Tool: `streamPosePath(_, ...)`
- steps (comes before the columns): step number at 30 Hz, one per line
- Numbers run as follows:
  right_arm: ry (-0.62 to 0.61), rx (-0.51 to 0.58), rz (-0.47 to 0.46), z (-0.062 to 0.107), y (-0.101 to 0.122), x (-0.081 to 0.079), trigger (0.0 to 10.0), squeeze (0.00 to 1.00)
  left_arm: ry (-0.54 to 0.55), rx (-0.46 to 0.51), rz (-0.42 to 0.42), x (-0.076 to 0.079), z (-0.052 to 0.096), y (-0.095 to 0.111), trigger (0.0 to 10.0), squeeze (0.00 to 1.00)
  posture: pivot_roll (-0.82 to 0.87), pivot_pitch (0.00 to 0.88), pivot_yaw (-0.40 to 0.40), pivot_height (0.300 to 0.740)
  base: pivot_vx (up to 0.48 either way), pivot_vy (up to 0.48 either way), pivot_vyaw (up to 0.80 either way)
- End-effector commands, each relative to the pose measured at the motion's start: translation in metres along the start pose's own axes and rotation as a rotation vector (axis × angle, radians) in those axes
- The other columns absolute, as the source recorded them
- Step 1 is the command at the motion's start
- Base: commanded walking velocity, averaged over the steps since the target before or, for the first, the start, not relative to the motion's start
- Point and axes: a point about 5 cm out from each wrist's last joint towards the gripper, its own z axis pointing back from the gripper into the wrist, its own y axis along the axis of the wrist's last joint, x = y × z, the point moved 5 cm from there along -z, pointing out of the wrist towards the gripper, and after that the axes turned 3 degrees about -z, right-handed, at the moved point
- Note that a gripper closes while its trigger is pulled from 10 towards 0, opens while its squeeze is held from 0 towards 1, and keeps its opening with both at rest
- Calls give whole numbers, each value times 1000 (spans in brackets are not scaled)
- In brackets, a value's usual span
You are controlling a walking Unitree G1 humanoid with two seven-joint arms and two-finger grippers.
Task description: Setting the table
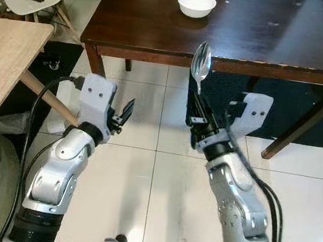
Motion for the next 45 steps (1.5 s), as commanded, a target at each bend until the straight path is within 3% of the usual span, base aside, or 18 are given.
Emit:
streamPosePath(1, -12, -58, 0, 8, -18, 9, 10000, 0, 83, -93, -23, -18, 10, -33, 10000, 0, -153, 79, 81, 740, 0, 0, 0)
streamPosePath(5, 33, -153, -63, 20, -41, 15, 10000, 0, 113, -230, -20, -26, 32, -72, 10000, 0, -139, 71, 51, 740, 0, 0, 0)
streamPosePath(7, 43, -171, -86, 22, -46, 15, 10000, 0, 106, -251, -18, -25, 36, -79, 10000, 0, -135, 68, 47, 740, 0, 0, 0)
streamPosePath(10, 25, -256, -153, 30, -72, 24, 10000, 0, 28, -347, -40, -11, 51, -109, 10000, 0, -128, 58, 26, 740, 0, 0, 0)
streamPosePath(11, -6, -299, -126, 37, -86, 33, 10000, 0, 17, -358, -36, -7, 54, -117, 10000, 0, -130, 56, 21, 740, 0, 0, 0)
streamPosePath(14, -47, -346, -130, 46, -100, 43, 10000, 0, -5, -384, -24, -2, 56, -126, 10000, 0, -130, 50, 20, 740, 0, 0, 0)
streamPosePath(15, -113, -427, -83, 60, -118, 59, 10000, 0, -20, -430, 8, 2, 61, -141, 10000, 0, -134, 43, 20, 740, 0, 0, 0)
streamPosePath(18, -287, -560, -10, 101, -146, 102, 10000, 0, -23, -541, 64, 6, 74, -173, 10000, 0, -153, 39, 22, 740, 0, 0, 0)
streamPosePath(19, -287, -560, -10, 101, -146, 102, 10000, 0, -23, -541, 64, 6, 74, -173, 10000, 0, -153, 39, 22, 740, 0, 0, 0)
streamPosePath(20, -340, -593, -9, 116, -153, 116, 10000, 0, -15, -557, 36, 5, 76, -180, 10000, 0, -155, 37, 24, 740, 0, 0, 0)
streamPosePath(24, -393, -605, -17, 129, -159, 122, 10000, 0, -51, -550, 36, 12, 73, -178, 10000, 0, -171, 39, 35, 740, 0, 0, 0)
streamPosePath(28, -360, -573, -23, 121, -158, 113, 10000, 0, -64, -515, -4, 11, 65, -171, 10000, 0, -167, 46, 50, 740, 0, 0, 0)
streamPosePath(41, -336, -541, -28, 110, -164, 107, 10000, 0, -103, -485, -18, 15, 59, -171, 10000, 0, -170, 56, 62, 740, 0, 0, 0)
streamPosePath(45, -347, -501, -30, 105, -159, 107, 10000, 0, -124, -426, -66, 17, 54, -163, 10000, 0, -165, 57, 67, 740, 120, 0, 0)
